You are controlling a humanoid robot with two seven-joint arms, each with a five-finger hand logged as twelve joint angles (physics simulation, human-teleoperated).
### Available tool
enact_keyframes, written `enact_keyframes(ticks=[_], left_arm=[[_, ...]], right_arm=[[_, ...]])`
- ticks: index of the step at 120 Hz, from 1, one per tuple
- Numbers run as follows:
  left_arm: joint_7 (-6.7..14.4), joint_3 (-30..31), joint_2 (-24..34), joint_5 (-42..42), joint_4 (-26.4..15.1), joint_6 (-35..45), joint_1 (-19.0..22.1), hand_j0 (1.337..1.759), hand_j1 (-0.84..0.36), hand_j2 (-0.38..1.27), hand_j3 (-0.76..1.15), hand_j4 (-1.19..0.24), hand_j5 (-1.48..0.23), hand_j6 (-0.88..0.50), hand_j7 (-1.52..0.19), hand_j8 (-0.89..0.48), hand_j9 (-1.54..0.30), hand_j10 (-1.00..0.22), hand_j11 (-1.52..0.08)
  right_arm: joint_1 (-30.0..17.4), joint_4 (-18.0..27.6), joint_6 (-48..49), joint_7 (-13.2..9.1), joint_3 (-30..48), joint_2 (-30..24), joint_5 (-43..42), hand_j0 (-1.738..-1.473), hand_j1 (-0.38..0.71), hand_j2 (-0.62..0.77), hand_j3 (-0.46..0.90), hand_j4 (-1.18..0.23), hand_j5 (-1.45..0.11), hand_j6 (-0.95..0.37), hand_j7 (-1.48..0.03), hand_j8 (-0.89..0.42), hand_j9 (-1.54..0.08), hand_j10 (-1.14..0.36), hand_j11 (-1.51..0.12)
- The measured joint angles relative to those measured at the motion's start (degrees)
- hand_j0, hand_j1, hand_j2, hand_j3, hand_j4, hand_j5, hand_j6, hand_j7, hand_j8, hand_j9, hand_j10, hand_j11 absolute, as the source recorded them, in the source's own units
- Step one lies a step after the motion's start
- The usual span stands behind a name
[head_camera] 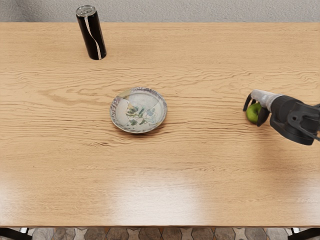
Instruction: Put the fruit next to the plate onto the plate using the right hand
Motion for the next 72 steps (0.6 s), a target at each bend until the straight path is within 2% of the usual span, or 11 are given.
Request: enact_keyframes(ticks=[12, 30, 58, 72], left_arm=[[0.0, 0.0, 0.0, 0.0, 0.0, 0.0, 0.0, 1.658, 0.06, 0.05, 0.00, -0.24, -0.32, -0.24, -0.32, -0.24, -0.32, -0.24, -0.32], [0.0, 0.0, 0.0, 0.0, 0.0, 0.0, 0.0, 1.658, 0.06, 0.05, 0.00, -0.24, -0.32, -0.24, -0.32, -0.24, -0.32, -0.24, -0.32], [0.0, 0.0, 0.0, 0.0, 0.0, 0.0, 0.0, 1.658, 0.06, 0.05, 0.00, -0.24, -0.32, -0.24, -0.32, -0.24, -0.32, -0.24, -0.32], [0.0, 0.0, 0.0, 0.0, 0.0, 0.0, 0.0, 1.658, 0.06, 0.05, 0.00, -0.24, -0.32, -0.24, -0.32, -0.24, -0.32, -0.24, -0.32]], right_arm=[[-0.1, -1.0, 0.0, 0.0, 0.1, 0.5, 0.2, -1.649, 0.24, 0.12, 0.00, -0.67, -0.88, -0.43, -0.87, -0.35, -0.89, -0.55, -0.89], [1.2, -2.8, 0.1, 0.1, 0.4, 1.6, 1.4, -1.648, 0.25, 0.19, 0.00, -0.64, -0.97, -0.41, -0.96, -0.33, -0.99, -0.55, -0.99], [6.4, -4.5, 0.8, 0.1, 0.5, 5.7, 4.5, -1.647, 0.22, 0.15, 0.00, -0.63, -1.04, -0.39, -1.01, -0.32, -1.05, -0.54, -1.06], [10.9, -4.7, 1.0, 0.1, 0.5, 10.7, 5.9, -1.647, 0.22, 0.13, 0.00, -0.62, -1.06, -0.39, -1.02, -0.31, -1.07, -0.54, -1.07]])
